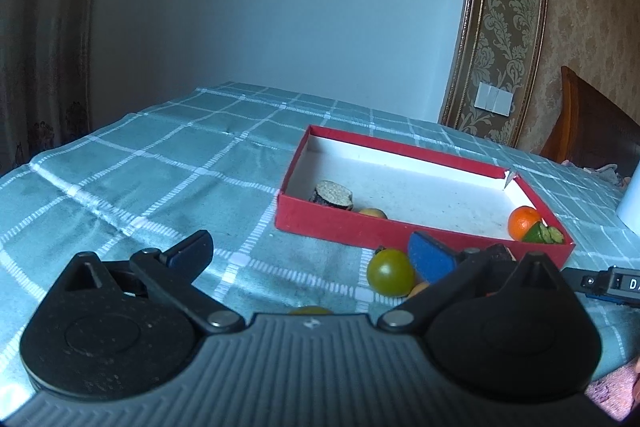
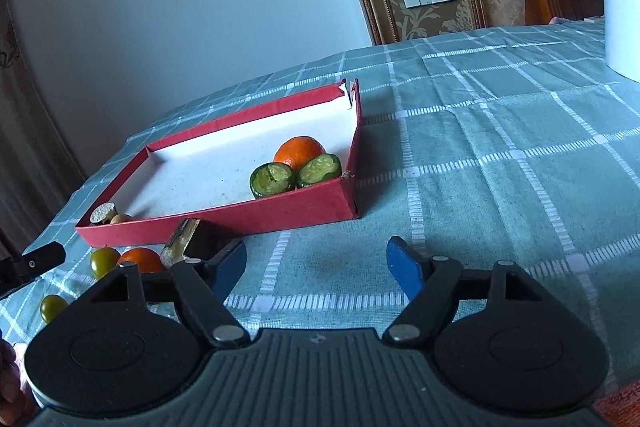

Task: Organize fruits
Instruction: 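Lower the left gripper onto the dark green tomato and close it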

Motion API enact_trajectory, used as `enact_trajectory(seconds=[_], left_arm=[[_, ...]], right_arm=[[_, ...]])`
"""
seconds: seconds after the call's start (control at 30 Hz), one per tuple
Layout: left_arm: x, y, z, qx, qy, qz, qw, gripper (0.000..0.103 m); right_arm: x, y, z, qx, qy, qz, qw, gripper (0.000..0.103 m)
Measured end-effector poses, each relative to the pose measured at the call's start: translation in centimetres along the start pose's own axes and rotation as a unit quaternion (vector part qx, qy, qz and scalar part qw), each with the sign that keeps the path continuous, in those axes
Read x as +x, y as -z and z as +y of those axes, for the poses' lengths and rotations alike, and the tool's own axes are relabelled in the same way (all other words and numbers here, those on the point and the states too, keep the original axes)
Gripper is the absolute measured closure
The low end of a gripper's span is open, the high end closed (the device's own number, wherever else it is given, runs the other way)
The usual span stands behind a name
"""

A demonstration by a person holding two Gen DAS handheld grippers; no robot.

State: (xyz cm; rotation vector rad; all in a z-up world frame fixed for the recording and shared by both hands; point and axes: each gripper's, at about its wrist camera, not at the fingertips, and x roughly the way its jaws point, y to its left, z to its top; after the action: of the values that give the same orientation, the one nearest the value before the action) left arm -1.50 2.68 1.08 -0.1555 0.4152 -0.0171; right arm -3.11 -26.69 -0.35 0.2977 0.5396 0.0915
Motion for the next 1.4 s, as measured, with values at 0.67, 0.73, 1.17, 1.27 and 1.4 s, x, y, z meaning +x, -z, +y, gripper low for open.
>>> enact_trajectory(seconds=[0.67,0.73,1.17,1.27,1.4], left_arm=[[-3.0,3.8,-2.1,0.179,-0.011,-0.007,0.9838,0.011],[-1.9,3.9,-1.9,0.170,-0.019,0.016,0.9852,0.011],[0.3,2.8,-2.1,0.132,-0.027,0.073,0.9881,0.033],[0.4,2.7,-2.3,0.130,-0.021,0.077,0.9882,0.040],[0.3,2.6,-2.4,0.127,-0.012,0.081,0.9886,0.050]], right_arm=[[0.2,0.0,0.3,-0.011,0.004,0.004,1.000,0.023],[0.2,0.0,0.2,-0.011,0.004,0.004,1.000,0.023],[0.1,0.0,0.1,-0.009,0.003,0.003,1.000,0.023],[0.1,0.0,0.1,-0.009,0.003,0.003,1.000,0.023],[0.1,0.0,0.1,-0.009,0.003,0.003,1.000,0.023]])
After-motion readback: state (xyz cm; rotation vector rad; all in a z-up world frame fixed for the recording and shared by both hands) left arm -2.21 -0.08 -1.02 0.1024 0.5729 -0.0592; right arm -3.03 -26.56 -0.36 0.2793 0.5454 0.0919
